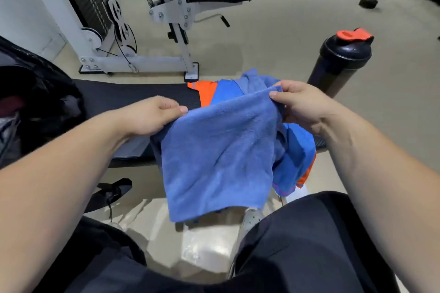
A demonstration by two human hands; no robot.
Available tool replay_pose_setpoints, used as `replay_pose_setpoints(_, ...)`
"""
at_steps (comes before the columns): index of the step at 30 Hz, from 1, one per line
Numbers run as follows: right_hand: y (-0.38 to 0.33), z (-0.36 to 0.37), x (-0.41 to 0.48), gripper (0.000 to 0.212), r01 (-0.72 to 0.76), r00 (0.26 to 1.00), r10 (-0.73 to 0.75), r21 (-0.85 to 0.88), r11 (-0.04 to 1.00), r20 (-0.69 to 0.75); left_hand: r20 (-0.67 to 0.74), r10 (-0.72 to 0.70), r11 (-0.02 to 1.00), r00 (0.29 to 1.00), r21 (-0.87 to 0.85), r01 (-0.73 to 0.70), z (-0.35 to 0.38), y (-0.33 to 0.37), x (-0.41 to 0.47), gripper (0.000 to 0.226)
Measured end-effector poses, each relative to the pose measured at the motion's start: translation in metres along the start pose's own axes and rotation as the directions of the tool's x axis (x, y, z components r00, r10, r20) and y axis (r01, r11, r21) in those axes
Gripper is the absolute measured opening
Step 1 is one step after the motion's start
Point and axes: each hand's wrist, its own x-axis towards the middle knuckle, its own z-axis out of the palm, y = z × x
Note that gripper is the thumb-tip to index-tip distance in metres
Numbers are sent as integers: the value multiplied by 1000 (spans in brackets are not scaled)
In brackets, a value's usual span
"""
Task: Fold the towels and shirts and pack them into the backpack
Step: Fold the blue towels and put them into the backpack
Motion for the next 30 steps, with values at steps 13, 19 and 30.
replay_pose_setpoints(13,-9,-22,74,23,-26,863,-87,-215,976,-498,-311,174,983,934,109,-147,-40,30,60,29)
replay_pose_setpoints(19,-23,-26,132,32,-147,825,-186,-520,841,-534,-305,292,754,906,657,-22,-54,39,144,22)
replay_pose_setpoints(30,37,28,153,41,-65,772,-456,-770,635,-442,-237,206,706,949,708,24,6,-27,214,25)
